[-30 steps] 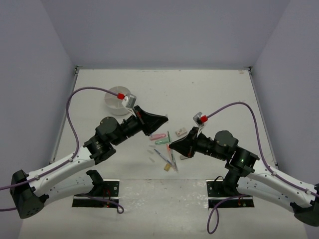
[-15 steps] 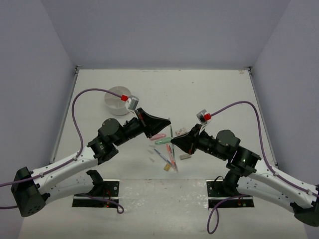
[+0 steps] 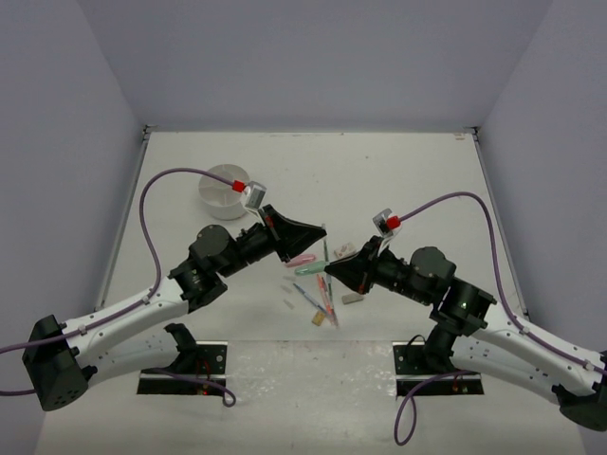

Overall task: Sort the stationery into containers
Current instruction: Close the pen cap on the pen.

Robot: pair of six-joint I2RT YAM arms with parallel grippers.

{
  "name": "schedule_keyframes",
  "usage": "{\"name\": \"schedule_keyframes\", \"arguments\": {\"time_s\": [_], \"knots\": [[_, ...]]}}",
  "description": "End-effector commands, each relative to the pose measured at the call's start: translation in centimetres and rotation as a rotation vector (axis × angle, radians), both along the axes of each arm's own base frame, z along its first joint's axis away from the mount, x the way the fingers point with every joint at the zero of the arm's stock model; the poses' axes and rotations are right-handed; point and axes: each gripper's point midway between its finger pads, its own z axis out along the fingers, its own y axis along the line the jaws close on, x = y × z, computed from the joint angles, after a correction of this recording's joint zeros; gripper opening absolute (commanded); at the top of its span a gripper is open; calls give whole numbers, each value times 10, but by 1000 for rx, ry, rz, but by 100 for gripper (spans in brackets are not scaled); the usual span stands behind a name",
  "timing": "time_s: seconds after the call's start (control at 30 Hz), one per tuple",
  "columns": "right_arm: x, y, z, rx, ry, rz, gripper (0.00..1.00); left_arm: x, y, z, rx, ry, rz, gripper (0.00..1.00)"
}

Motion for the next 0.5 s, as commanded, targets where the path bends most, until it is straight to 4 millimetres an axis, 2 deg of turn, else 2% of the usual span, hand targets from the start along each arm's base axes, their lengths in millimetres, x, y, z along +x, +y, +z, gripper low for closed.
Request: {"name": "schedule_keyframes", "arguments": {"time_s": [0.0,0.47], "knots": [[0,1,25,49,-34,4,0,2,2,15,-48,-39,14,0],[5,-1,41,66,-63,-25,0,1,-3,3,-37,-9,-8,0]]}}
